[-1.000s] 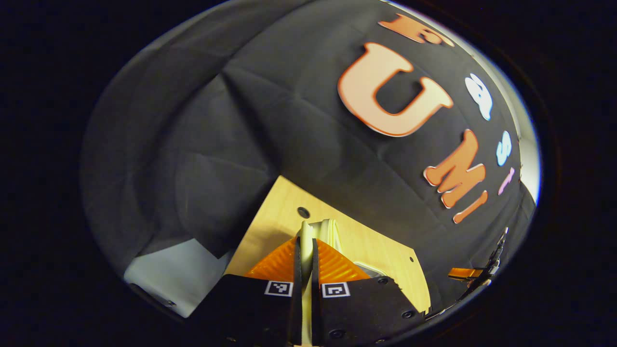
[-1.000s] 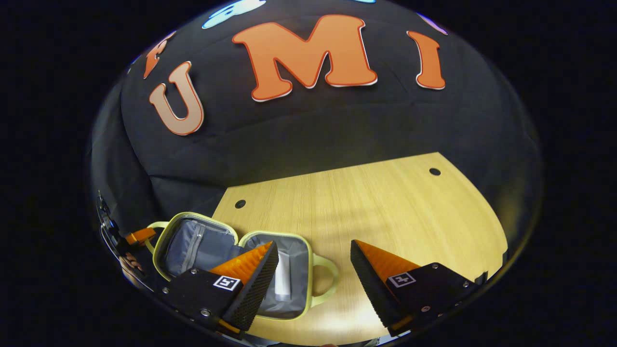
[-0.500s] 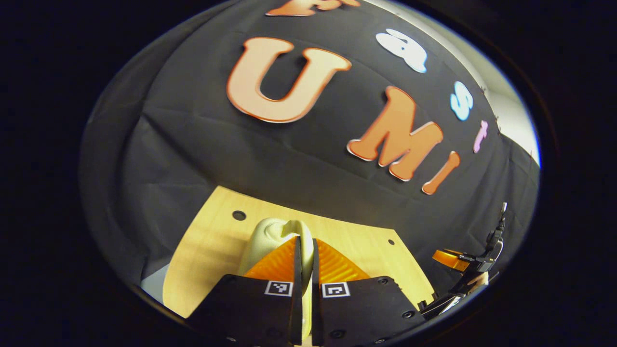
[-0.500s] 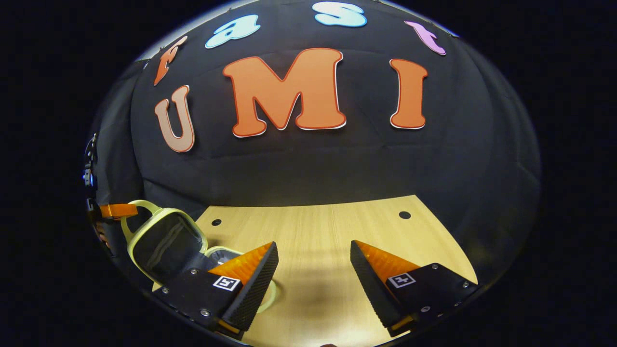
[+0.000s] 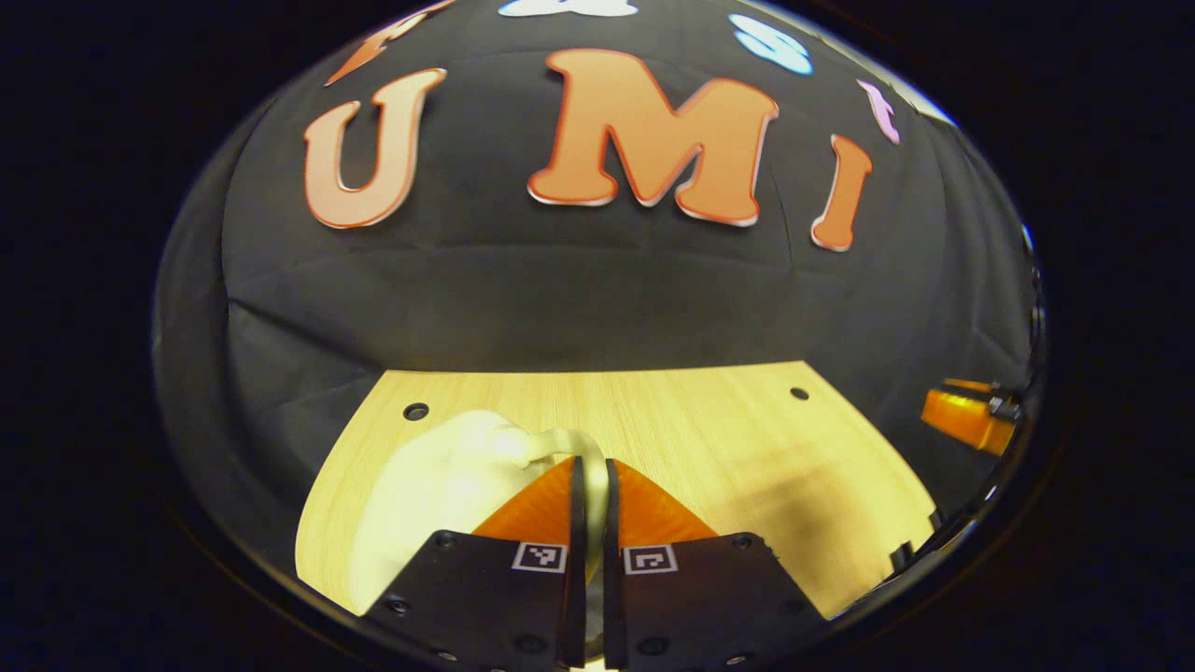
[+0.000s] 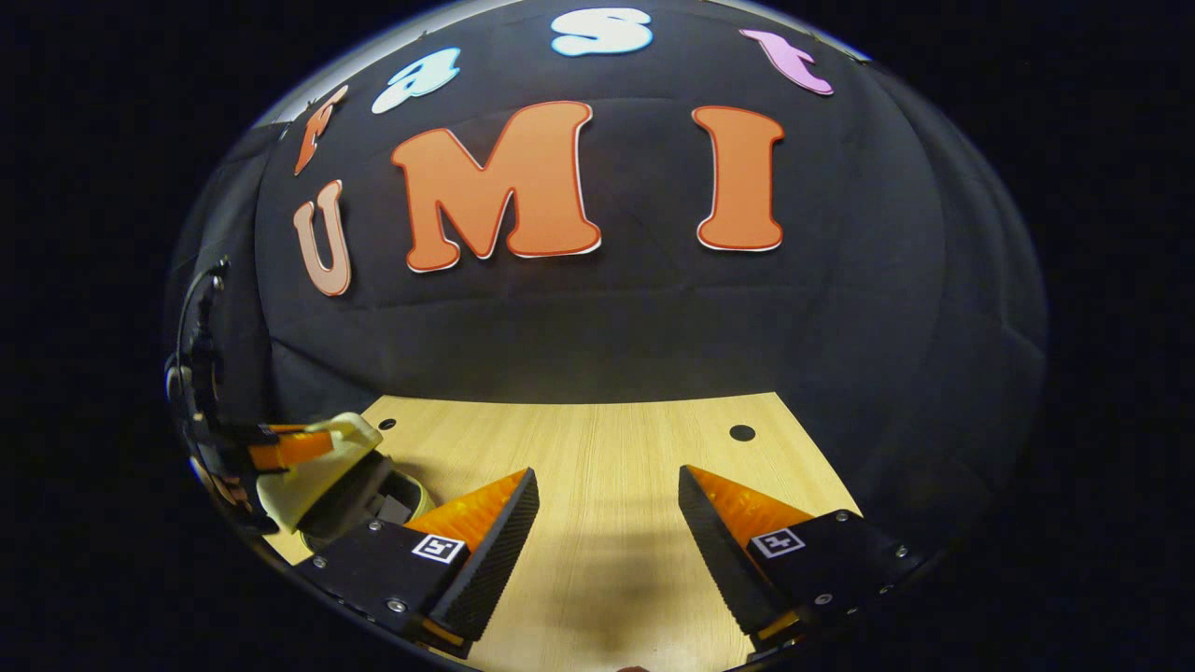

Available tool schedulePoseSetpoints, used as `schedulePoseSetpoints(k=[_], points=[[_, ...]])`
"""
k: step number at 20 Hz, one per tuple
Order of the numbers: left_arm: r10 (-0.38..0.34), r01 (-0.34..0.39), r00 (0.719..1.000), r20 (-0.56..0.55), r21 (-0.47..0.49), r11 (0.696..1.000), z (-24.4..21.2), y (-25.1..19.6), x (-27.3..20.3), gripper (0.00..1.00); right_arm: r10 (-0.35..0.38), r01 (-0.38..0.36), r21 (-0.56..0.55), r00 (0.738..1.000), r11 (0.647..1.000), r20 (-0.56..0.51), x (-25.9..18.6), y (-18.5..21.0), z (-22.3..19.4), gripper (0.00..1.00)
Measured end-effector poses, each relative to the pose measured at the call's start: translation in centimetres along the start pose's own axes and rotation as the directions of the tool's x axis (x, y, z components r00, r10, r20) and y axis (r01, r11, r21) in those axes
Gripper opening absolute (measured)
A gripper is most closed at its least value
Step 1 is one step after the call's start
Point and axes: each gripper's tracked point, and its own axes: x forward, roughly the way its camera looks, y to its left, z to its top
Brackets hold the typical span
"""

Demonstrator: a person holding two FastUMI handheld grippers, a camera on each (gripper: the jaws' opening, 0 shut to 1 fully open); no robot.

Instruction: First open the suitcase, pack the skin care products into it, and then close the suitcase.

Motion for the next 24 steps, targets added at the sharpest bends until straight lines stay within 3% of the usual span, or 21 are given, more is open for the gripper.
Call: schedulePoseSetpoints(k=[4,6,10,11,14,17,20,24], points=[[0.05,-0.048,0.997,-0.058,0.036,0.998,-5.7,-4.3,5.9,0.08,-0.006,0.006,-0.011,1.0,1.0,-0.014,0.6,-3.2,-1.9,0.96],[0.047,-0.047,0.994,-0.097,0.008,0.999,-8.9,-5.1,6.7,0.08,-0.014,0.014,-0.021,0.999,1.0,-0.03,0.6,-4.7,-2.9,0.96],[0.045,-0.04,0.996,-0.079,0.062,0.997,-10.8,-6.9,7.5,0.13,-0.033,0.032,-0.023,0.999,0.999,-0.034,0.4,-6.4,-4.1,0.96],[0.046,-0.042,0.997,-0.069,0.059,0.997,-10.2,-7.1,7.4,0.27,-0.035,0.034,-0.026,0.999,0.999,-0.034,0.2,-6.6,-4.2,0.96],[0.04,-0.039,0.999,-0.007,0.08,0.996,-6.8,-7.8,5.7,0.32,-0.012,0.012,-0.038,1.0,0.999,-0.007,-0.8,-5.9,-3.4,0.96],[0.006,-0.021,0.994,0.111,0.132,0.991,-0.9,-9.4,2.3,1.0,-0.015,0.015,-0.044,1.0,0.999,0.003,-1.8,-5.2,-2.8,0.96],[-0.006,-0.024,0.975,0.223,0.129,0.991,4.6,-9.5,-1.8,1.0,-0.028,0.028,-0.019,0.999,0.999,0.03,-3.2,-4.0,-1.7,0.96],[-0.024,0.014,0.94,0.341,0.034,0.999,10.3,-8.7,-5.9,0.99,-0.091,0.094,-0.028,0.992,0.995,0.09,-5.1,-3.6,-0.2,0.96]])
